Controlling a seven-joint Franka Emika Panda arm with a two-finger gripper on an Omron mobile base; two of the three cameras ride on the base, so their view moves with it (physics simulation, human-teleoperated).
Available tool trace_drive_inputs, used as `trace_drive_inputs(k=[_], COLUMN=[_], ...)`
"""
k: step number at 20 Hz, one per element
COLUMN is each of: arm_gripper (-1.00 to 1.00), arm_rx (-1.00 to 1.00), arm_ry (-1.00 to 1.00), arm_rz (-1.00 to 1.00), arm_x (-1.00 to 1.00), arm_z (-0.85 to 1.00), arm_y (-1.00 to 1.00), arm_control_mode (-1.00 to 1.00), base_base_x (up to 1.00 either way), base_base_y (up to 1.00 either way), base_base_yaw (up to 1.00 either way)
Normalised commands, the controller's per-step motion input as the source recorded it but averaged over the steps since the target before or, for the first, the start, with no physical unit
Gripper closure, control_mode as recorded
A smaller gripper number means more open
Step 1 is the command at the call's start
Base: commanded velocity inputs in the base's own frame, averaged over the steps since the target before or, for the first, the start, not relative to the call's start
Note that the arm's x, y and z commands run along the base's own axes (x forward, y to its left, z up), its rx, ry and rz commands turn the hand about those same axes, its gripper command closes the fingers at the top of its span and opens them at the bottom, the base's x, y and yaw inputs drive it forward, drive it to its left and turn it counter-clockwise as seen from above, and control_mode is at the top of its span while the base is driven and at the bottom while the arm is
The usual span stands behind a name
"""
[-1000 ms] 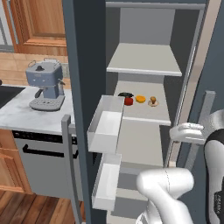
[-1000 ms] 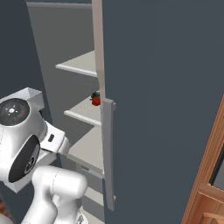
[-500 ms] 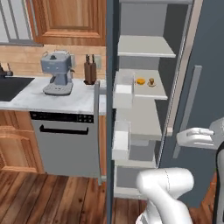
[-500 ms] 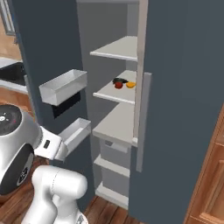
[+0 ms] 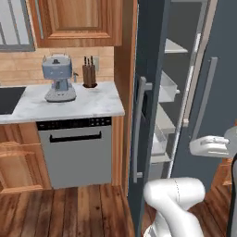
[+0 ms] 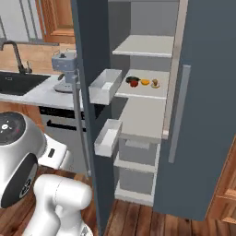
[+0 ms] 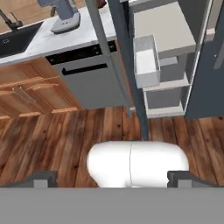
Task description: Take the orange and bell pepper from the highest rack and move them to the second highest rack where the mushroom and eggplant are located, to maximize freezer space. Close the freezer door after rearranging.
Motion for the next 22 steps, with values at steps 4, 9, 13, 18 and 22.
trace_drive_inputs(k=[4, 9, 13, 18, 22], arm_gripper=[-1.0, -1.0, -1.0, -1.0, -1.0], arm_rx=[0.0, 0.0, 0.0, 0.0, 0.0], arm_ry=[0.0, 0.0, 0.0, 0.0, 0.0], arm_rz=[0.0, 0.0, 0.0, 0.0, 0.0], arm_x=[0.0, 0.0, 0.0, 0.0, 0.0], arm_z=[0.0, 0.0, 0.0, 0.0, 0.0], arm_y=[0.0, 0.0, 0.0, 0.0, 0.0], arm_control_mode=[1.0, 1.0, 1.0, 1.0, 1.0], base_base_x=[0.22, 0.19, 0.22, 0.38, 0.36], base_base_y=[1.0, 1.0, 1.0, 1.0, 0.99], base_base_yaw=[-0.7, -0.75, -0.73, -0.73, -0.71])
